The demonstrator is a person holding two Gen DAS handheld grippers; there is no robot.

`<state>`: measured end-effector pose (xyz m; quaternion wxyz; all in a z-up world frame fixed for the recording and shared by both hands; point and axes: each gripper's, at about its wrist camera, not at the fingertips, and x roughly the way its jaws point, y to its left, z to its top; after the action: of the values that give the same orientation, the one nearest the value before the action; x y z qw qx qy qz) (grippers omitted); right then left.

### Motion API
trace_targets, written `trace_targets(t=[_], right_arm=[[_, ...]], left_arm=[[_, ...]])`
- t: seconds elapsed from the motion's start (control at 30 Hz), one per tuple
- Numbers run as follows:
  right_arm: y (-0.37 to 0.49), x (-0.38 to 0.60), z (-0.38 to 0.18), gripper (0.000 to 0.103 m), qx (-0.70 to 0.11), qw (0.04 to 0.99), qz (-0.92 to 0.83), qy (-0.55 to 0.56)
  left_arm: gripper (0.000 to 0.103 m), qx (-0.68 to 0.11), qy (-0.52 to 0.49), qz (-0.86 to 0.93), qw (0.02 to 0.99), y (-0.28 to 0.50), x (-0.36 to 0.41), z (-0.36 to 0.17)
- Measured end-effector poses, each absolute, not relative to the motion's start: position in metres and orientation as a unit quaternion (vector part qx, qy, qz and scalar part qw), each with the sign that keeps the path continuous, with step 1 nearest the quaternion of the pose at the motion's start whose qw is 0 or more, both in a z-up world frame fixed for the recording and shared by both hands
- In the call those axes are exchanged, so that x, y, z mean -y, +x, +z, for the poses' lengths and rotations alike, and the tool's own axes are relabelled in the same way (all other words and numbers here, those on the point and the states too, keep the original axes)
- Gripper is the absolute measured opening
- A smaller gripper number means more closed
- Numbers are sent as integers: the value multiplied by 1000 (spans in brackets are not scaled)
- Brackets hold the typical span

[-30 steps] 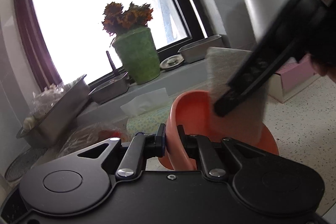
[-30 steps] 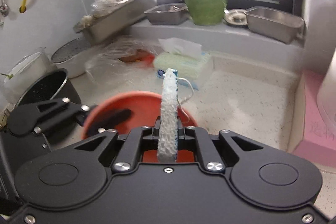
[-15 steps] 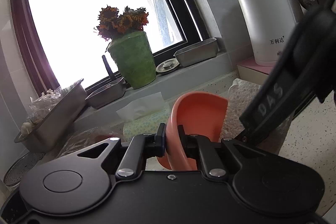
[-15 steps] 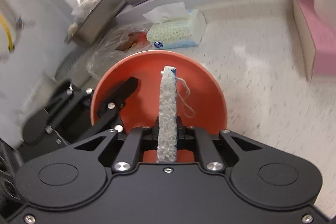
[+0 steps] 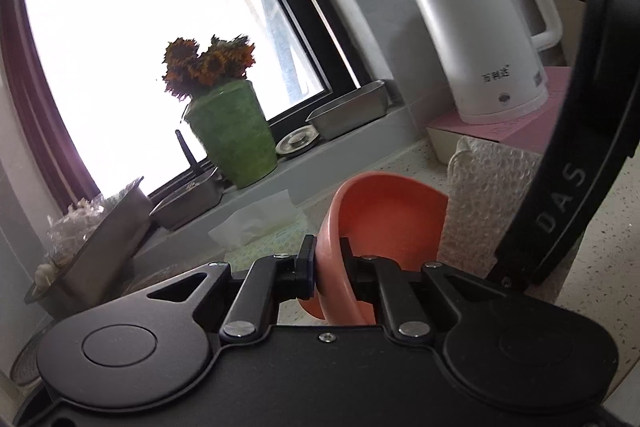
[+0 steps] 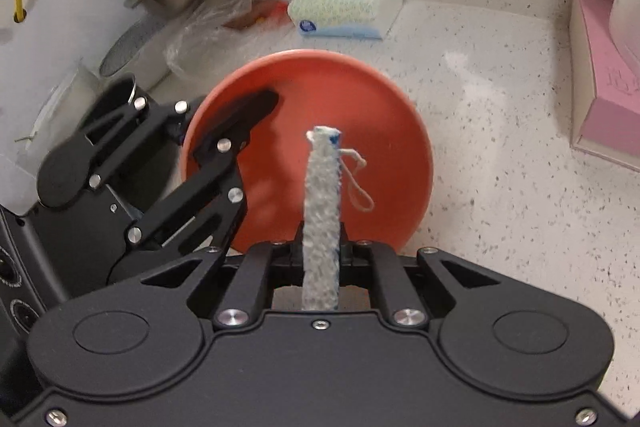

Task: Clean bowl
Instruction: 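Scrub the sponge over the bowl's base with the right gripper while the left gripper turns the bowl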

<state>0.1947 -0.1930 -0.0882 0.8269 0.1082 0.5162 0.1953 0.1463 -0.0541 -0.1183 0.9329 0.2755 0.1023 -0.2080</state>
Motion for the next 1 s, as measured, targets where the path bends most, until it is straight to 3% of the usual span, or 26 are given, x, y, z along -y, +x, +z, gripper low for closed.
trace_targets(t=[0.5,0.77,1.0], right_arm=[[187,176,-89,12,-464,860,187,-99],[180,180,-89,11,-456,866,182,-95],[177,160,-97,11,-443,862,189,-158]], left_arm=[[10,-109,284,-239,922,138,60,-128],[10,-109,287,-234,923,139,60,-129],[10,-108,296,-235,920,139,60,-128]])
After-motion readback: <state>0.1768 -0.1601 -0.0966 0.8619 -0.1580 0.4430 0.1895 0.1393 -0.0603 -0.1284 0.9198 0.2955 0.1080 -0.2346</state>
